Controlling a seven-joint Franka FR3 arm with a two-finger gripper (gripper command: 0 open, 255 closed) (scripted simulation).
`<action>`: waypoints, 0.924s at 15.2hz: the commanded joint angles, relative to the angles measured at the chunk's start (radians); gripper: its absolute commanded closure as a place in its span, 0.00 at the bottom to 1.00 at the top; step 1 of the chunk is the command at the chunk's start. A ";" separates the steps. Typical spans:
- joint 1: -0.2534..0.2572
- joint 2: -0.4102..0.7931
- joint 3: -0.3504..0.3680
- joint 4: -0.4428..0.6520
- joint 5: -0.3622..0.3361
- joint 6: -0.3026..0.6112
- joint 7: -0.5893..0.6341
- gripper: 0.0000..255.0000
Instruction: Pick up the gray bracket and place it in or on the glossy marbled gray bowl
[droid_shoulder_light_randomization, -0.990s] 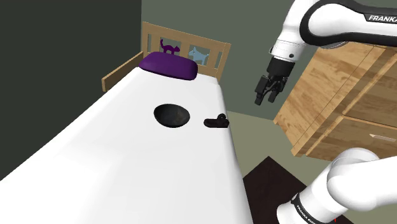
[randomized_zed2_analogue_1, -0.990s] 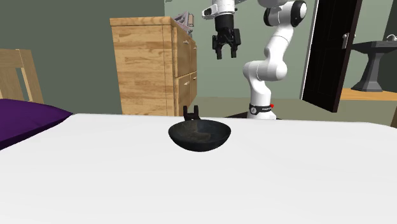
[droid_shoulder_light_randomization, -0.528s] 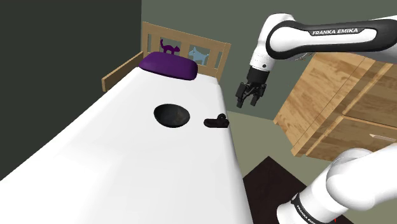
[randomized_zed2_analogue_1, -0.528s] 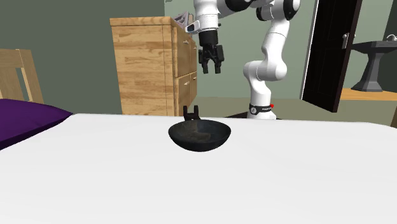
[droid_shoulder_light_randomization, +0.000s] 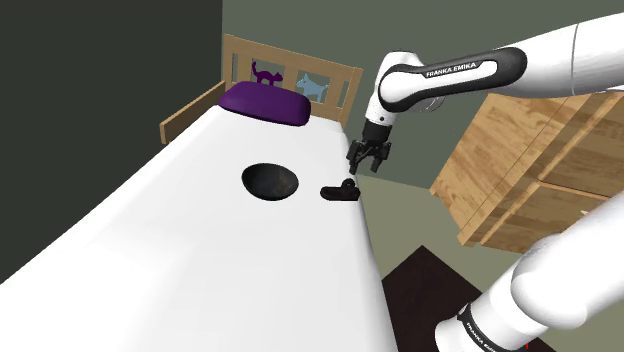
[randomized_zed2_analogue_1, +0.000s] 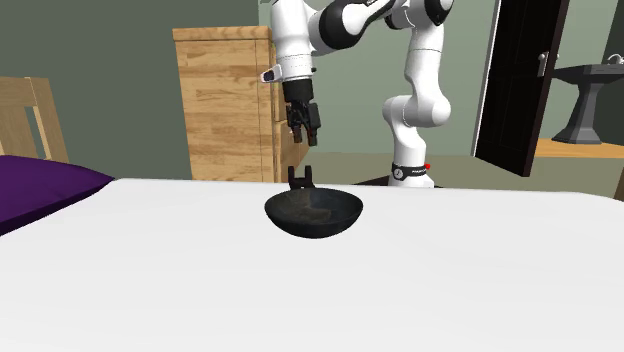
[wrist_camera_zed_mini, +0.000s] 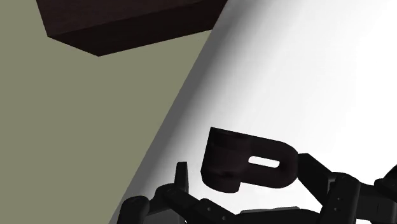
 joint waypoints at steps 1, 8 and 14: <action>-0.006 0.079 -0.004 0.038 -0.003 0.038 0.002 0.00; -0.008 0.177 -0.007 0.037 -0.002 0.134 0.003 0.00; -0.007 0.192 -0.006 0.017 -0.001 0.168 0.002 0.00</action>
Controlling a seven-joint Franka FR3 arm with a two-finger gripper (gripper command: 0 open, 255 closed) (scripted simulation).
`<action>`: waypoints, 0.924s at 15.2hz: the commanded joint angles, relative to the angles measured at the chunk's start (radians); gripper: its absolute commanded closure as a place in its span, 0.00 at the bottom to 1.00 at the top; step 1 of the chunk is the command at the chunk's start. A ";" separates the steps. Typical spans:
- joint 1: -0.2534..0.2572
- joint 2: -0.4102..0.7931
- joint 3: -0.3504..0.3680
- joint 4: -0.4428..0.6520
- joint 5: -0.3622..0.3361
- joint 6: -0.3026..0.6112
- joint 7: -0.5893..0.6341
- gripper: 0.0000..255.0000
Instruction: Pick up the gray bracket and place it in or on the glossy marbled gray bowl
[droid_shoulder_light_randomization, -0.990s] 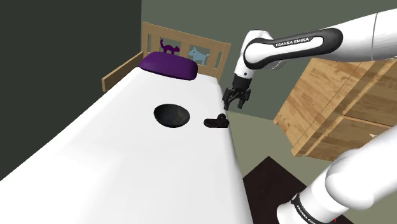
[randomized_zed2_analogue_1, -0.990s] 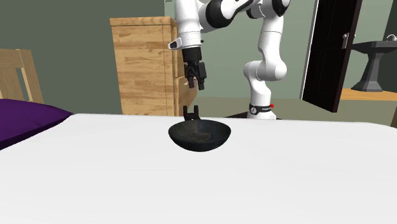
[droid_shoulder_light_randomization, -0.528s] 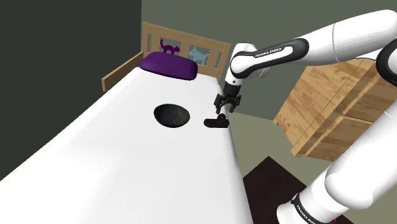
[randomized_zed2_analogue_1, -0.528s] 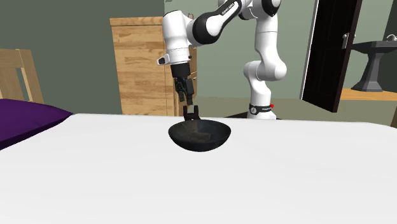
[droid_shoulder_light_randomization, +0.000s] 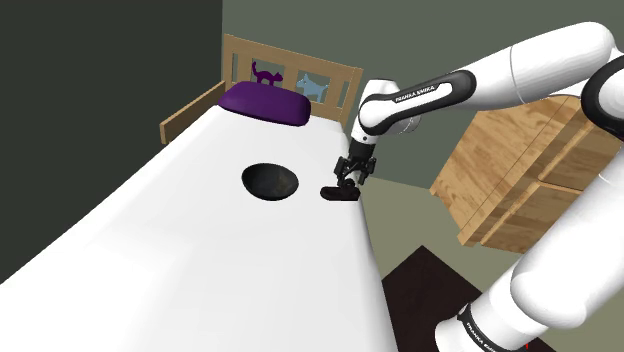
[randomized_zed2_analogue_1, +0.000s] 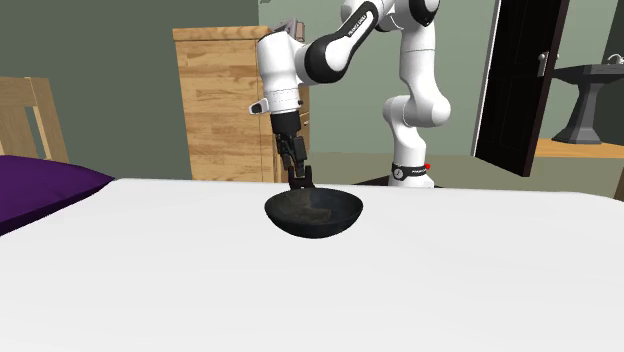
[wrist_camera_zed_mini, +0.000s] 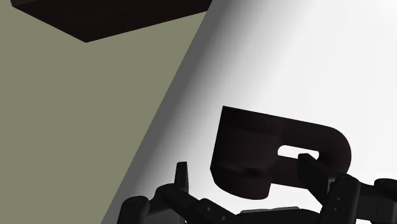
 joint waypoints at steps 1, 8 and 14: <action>0.000 0.001 0.000 0.000 0.000 0.001 0.000 0.00; 0.000 0.001 0.000 0.000 0.000 0.001 0.000 1.00; 0.000 0.000 0.000 -0.001 0.000 0.001 0.000 1.00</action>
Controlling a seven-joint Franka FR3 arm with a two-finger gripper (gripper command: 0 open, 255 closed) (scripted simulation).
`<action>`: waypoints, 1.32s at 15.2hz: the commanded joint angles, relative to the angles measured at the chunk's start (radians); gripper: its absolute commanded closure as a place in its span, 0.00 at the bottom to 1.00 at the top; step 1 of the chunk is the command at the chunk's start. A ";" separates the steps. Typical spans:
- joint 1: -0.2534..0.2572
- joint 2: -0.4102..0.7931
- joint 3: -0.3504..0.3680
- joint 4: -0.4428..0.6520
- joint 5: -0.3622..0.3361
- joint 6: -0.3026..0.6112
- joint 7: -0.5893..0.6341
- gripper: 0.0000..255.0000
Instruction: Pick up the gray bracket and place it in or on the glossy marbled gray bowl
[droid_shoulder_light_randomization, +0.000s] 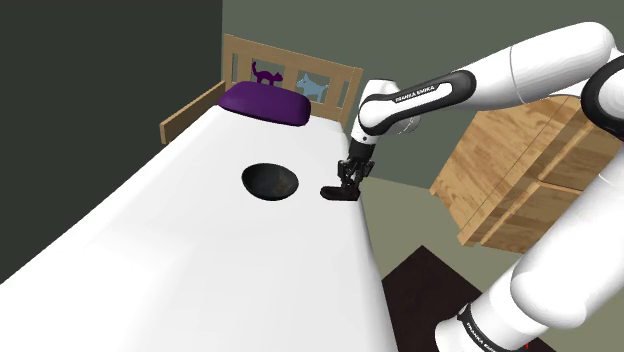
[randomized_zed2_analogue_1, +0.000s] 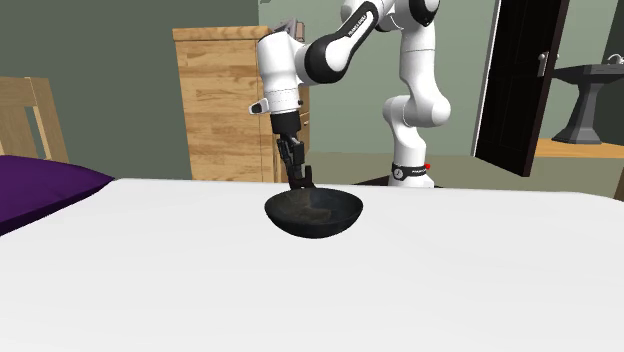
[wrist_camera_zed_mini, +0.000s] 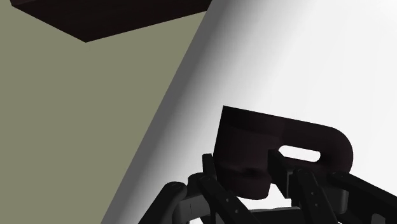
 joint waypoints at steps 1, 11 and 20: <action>0.000 0.000 0.000 0.000 0.000 0.000 0.000 1.00; -0.001 -0.068 -0.001 0.061 -0.003 -0.130 0.007 1.00; -0.002 -0.113 -0.002 0.135 -0.005 -0.248 0.013 1.00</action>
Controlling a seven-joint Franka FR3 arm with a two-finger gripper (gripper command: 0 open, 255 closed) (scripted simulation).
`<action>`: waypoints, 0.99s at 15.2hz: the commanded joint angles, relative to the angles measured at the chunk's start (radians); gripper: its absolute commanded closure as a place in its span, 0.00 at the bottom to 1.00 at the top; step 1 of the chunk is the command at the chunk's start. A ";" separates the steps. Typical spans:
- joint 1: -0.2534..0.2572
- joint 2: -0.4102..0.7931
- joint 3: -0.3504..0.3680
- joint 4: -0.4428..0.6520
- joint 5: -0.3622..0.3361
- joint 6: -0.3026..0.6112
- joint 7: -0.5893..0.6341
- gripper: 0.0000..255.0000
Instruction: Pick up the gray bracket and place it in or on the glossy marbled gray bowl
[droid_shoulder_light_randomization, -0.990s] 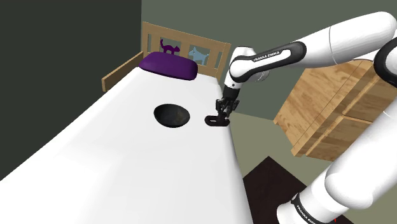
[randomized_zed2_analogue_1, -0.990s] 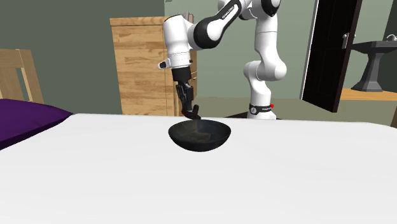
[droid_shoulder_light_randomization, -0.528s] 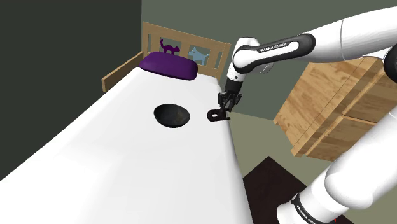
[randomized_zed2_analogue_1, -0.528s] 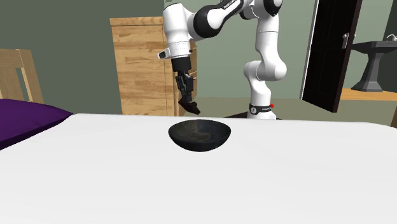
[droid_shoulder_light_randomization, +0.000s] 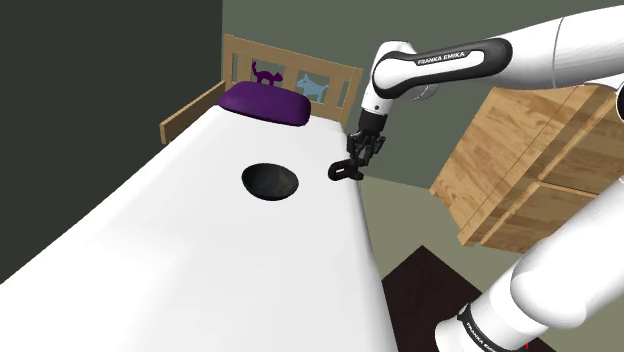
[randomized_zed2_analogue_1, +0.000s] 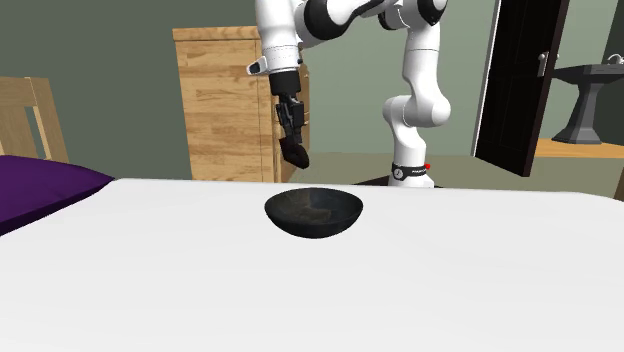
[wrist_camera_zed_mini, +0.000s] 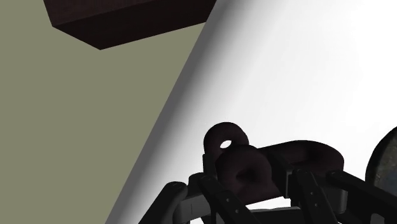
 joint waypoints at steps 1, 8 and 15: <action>0.000 -0.006 0.000 0.021 0.000 -0.027 0.002 1.00; 0.042 0.058 0.044 0.138 0.006 -0.074 0.089 1.00; 0.118 0.218 0.109 0.347 -0.004 -0.113 0.235 1.00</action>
